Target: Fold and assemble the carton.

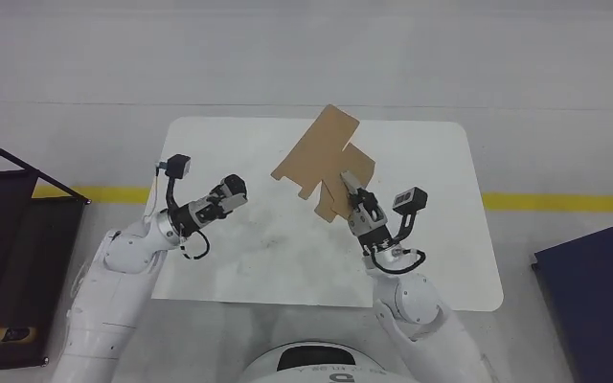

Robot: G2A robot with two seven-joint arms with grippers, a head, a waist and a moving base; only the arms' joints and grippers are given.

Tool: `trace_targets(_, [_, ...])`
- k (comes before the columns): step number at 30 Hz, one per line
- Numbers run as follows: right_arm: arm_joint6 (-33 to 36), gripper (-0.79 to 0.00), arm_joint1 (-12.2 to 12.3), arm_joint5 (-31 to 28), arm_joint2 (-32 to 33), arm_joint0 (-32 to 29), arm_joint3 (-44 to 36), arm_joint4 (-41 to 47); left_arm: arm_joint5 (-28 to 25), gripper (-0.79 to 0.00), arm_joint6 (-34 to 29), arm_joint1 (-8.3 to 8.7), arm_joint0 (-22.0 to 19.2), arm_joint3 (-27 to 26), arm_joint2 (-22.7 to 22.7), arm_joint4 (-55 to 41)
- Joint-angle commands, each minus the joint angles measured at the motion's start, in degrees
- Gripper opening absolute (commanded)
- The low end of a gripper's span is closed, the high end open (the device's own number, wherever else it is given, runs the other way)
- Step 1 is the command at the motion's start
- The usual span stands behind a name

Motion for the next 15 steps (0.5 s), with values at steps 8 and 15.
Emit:
trace_targets(8, [-2.08, -0.785, -0.23, 0.41, 0.11, -0.54, 0.46, -3.91, 6.18, 0.000, -8.55, 0.02, -2.42, -1.42, 4.13, -17.31])
trace_targets(15, [-2.31, -0.785, -0.13, 2.83, 0.16, -1.05, -0.22, -11.08, 11.17, -0.200, -8.96, -0.50, -4.08, 0.63, 8.14, -20.29])
